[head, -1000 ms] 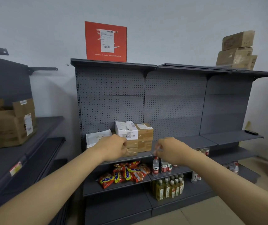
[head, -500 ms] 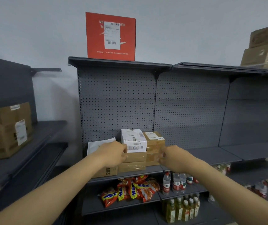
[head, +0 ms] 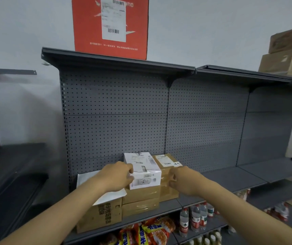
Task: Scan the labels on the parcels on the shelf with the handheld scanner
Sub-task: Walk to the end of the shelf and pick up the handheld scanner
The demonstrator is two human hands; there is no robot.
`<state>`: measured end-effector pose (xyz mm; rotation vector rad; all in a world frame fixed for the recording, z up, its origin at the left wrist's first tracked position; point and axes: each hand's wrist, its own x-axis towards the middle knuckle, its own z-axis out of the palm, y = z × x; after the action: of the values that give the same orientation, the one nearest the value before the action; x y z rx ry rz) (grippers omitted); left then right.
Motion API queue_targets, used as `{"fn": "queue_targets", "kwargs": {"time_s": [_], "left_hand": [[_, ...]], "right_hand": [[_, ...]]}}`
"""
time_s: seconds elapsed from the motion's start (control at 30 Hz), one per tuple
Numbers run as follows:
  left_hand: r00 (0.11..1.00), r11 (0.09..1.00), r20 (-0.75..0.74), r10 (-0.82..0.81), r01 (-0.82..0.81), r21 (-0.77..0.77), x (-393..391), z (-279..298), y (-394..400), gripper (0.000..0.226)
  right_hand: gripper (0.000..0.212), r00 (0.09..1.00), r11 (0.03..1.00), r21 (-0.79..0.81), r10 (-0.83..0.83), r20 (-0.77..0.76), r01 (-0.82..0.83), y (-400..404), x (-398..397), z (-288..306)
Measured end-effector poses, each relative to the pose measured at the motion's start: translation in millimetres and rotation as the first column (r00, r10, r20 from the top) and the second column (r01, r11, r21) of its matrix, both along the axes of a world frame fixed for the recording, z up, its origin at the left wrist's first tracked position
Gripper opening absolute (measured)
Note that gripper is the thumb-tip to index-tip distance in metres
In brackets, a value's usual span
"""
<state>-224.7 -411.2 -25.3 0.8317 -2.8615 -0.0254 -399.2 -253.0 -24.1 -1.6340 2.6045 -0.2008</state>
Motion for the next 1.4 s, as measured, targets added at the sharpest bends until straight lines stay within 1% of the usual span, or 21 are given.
{"fn": "queue_targets", "kwargs": {"time_s": [0.13,0.27,0.47,0.6,0.7,0.83,0.9,1.07,1.17,1.4], "left_hand": [[0.999,0.999,0.039,-0.032,0.032,-0.016,-22.3,-8.9,-47.5,0.032],[0.994,0.995,0.042,-0.097,0.097,0.001,-59.4,-13.3,-74.5,0.034],[0.977,0.977,0.018,-0.213,0.213,0.024,-140.9,-20.4,-87.7,0.035],[0.954,0.954,0.024,-0.299,0.299,0.02,-216.5,-23.9,-90.9,0.033],[0.934,0.934,0.032,-0.357,0.356,0.036,-278.1,-17.3,-90.1,0.035],[0.903,0.902,0.021,-0.429,0.427,0.067,-358.0,-6.3,-81.2,0.033],[0.883,0.881,0.01,-0.47,0.468,0.069,-391.5,-4.2,-73.5,0.032],[0.841,0.841,0.031,-0.54,0.537,0.066,-459.5,-6.7,-55.6,0.032],[0.814,0.815,0.036,-0.579,0.577,0.055,-502.2,-4.8,-44.7,0.034],[0.693,0.696,0.081,-0.717,0.717,0.025,-607.9,-8.1,6.2,0.035]], "right_hand": [[0.039,1.0,1.0,0.008,-0.028,0.0,0.028,-39.5,-20.8,-7.2],[0.036,0.998,0.997,0.036,-0.065,-0.013,0.066,-60.2,-44.0,-10.1],[0.034,0.987,0.986,0.043,-0.159,0.009,0.159,-68.4,-104.5,-20.0],[0.031,0.974,0.974,0.022,-0.226,0.03,0.226,-70.1,-165.4,-22.6],[0.033,0.956,0.957,0.01,-0.291,0.041,0.291,-66.0,-216.3,-22.7],[0.032,0.927,0.927,0.023,-0.374,0.038,0.373,-48.3,-281.7,-19.3],[0.03,0.911,0.911,0.005,-0.413,0.027,0.413,-38.1,-310.3,-15.6],[0.029,0.878,0.878,0.006,-0.479,0.015,0.479,-11.9,-357.6,-9.9],[0.032,0.855,0.855,-0.027,-0.519,0.003,0.518,5.5,-384.1,-11.4],[0.036,0.767,0.766,-0.042,-0.642,0.004,0.641,46.1,-452.4,-26.9]]}}
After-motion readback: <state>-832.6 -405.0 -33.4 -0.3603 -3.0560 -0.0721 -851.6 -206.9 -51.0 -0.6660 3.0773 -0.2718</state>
